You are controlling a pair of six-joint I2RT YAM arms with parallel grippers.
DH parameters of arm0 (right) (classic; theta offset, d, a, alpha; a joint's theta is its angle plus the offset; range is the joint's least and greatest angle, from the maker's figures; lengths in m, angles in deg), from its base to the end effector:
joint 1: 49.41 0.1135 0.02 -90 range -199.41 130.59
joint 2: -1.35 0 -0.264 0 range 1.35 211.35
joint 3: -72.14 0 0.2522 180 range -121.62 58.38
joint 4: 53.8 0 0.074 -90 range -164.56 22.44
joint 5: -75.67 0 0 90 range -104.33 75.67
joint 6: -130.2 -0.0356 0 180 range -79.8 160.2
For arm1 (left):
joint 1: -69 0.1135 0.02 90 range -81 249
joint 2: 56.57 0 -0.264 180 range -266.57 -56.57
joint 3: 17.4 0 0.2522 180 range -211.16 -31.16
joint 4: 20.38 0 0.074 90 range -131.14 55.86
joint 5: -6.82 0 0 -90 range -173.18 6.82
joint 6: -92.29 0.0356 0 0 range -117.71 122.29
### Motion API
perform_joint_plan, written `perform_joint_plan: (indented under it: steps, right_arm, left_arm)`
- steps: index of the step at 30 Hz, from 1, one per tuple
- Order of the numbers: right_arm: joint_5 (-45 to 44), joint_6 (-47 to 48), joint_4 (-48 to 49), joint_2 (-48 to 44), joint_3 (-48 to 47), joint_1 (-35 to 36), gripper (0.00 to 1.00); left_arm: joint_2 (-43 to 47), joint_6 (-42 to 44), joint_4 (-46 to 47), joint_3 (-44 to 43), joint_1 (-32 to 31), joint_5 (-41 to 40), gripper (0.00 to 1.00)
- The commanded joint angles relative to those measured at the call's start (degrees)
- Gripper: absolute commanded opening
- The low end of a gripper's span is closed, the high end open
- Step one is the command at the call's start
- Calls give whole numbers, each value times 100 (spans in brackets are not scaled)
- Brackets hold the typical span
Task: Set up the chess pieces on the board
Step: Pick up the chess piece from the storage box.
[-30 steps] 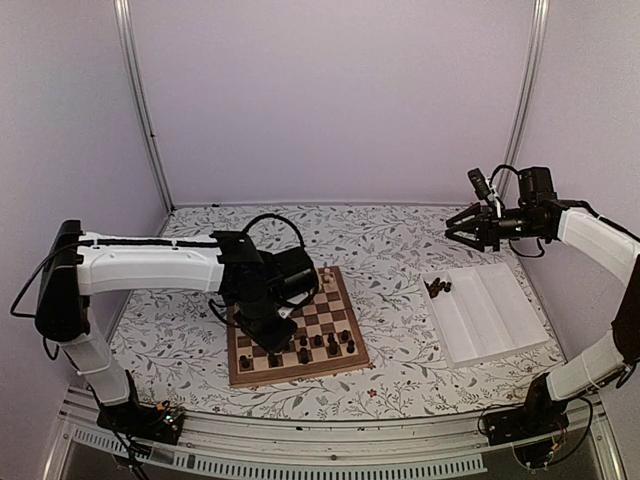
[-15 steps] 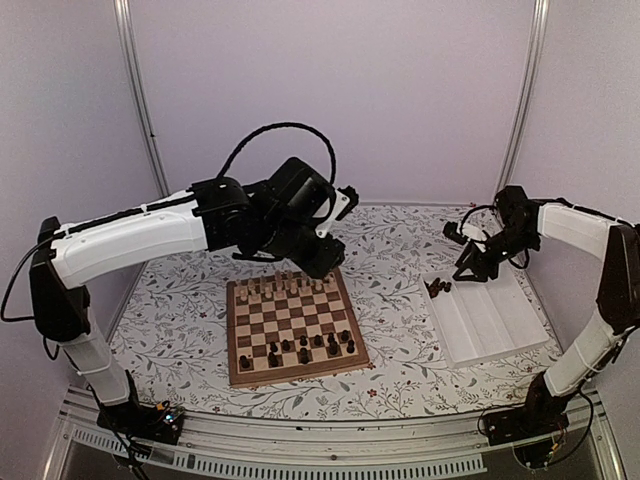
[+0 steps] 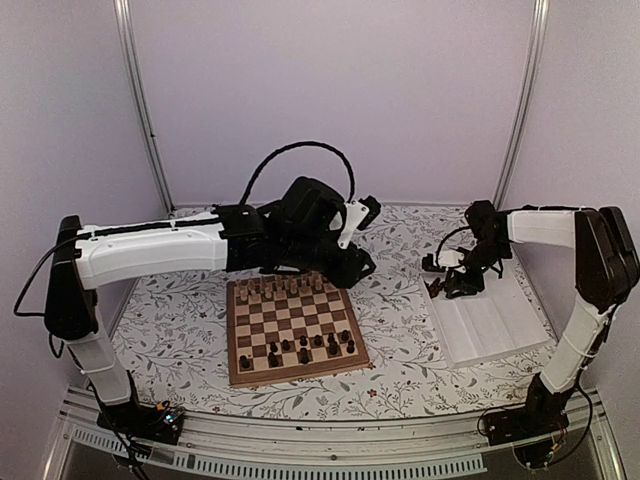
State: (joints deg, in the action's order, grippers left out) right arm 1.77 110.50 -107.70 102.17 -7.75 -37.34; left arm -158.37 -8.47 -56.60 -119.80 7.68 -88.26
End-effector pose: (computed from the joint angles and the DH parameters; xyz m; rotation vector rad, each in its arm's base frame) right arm 0.3240 0.0794 0.1783 -1.8639 2.0509 0.1628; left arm 0.2020 -0.3627 0.3108 0.9169 2.0620 -0.6009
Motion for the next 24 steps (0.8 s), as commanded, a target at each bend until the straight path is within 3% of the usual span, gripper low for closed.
perform_joint_plan:
  steps: [1, 11, 24]
  right_arm:
    - [-441, 374, 309, 308, -283, 138, 47]
    - [-731, 354, 286, 539, -538, 203, 47]
    - [-1440, 327, -510, 1012, -1025, 270, 41]
  left_arm:
    - [357, -198, 378, 427, 32, 128, 48]
    - [534, -278, 436, 730, 38, 338, 48]
    - [657, -196, 424, 941, 33, 464, 47]
